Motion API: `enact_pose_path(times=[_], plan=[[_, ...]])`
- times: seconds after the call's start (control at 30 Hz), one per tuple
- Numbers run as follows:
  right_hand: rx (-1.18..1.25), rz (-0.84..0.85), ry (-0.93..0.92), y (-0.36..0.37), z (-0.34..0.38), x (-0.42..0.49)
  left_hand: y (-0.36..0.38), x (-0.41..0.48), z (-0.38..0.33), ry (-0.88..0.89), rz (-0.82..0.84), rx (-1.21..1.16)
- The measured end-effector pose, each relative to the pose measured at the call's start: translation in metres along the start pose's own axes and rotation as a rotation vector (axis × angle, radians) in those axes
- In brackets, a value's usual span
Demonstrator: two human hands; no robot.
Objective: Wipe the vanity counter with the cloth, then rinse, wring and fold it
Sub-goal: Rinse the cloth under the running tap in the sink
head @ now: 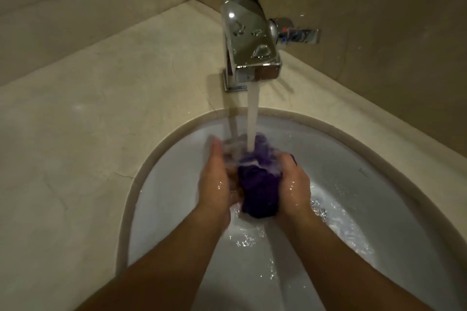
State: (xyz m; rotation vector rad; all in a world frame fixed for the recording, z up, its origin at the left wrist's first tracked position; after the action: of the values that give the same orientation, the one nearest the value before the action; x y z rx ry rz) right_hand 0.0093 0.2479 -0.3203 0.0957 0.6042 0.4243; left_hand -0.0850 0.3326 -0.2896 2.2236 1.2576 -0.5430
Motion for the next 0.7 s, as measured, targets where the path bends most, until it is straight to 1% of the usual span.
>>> enact_pose_path(times=[0.03,0.07,0.1,0.13,0.17,0.23,0.3,0.33,0.37,0.43,0.47,0.53,0.6,0.7], plan=[[0.136,0.093,0.084,0.003,-0.003,-0.005,-0.003,-0.005,0.002,-0.054,0.01,-0.036],[0.209,0.165,0.151,0.007,-0.007,-0.009,-0.003,-0.008,0.005,-0.109,0.036,-0.05],[0.232,0.214,0.18,0.014,-0.007,-0.015,0.002,-0.014,0.007,-0.176,0.097,-0.084],[0.215,0.208,0.169,0.019,-0.006,-0.018,0.009,-0.02,0.009,-0.256,0.179,-0.164],[0.146,0.164,0.127,0.022,-0.005,-0.019,0.018,-0.027,0.007,-0.334,0.253,-0.258],[-0.135,0.045,-0.027,0.022,0.004,-0.02,0.024,-0.031,0.001,-0.377,0.321,-0.368],[-0.354,-0.088,-0.234,0.019,0.022,-0.028,0.02,-0.026,-0.006,-0.32,0.316,-0.35],[-0.379,-0.093,-0.3,0.019,0.028,-0.031,0.018,-0.022,-0.009,-0.288,0.311,-0.322],[-0.374,-0.041,-0.332,0.023,0.031,-0.036,0.018,-0.02,-0.012,-0.259,0.31,-0.28],[-0.378,0.088,-0.34,0.037,0.031,-0.044,0.017,-0.015,-0.015,-0.185,0.277,-0.141],[-0.389,0.115,-0.325,0.043,0.028,-0.046,0.016,-0.013,-0.016,-0.138,0.248,-0.077],[-0.408,0.083,-0.33,0.048,0.022,-0.041,0.016,-0.01,-0.016,-0.074,0.228,0.0],[-0.442,0.01,-0.348,0.05,0.021,-0.036,0.016,-0.008,-0.016,-0.039,0.218,0.035],[-0.434,-0.096,-0.367,0.052,0.022,-0.031,0.013,-0.006,-0.018,0.044,0.125,0.072]])
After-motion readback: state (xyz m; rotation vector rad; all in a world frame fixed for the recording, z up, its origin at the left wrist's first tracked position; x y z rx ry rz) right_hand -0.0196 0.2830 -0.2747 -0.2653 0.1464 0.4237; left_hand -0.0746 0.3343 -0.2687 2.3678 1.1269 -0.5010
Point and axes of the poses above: each hand's wrist, its own x-axis towards the middle knuckle, its own y-axis out of the palm, z = x × y, the point moved 4 cm from there along x, towards the middle knuckle, and after that the axes turned 4 degrees about z, right-handed, at the moved point
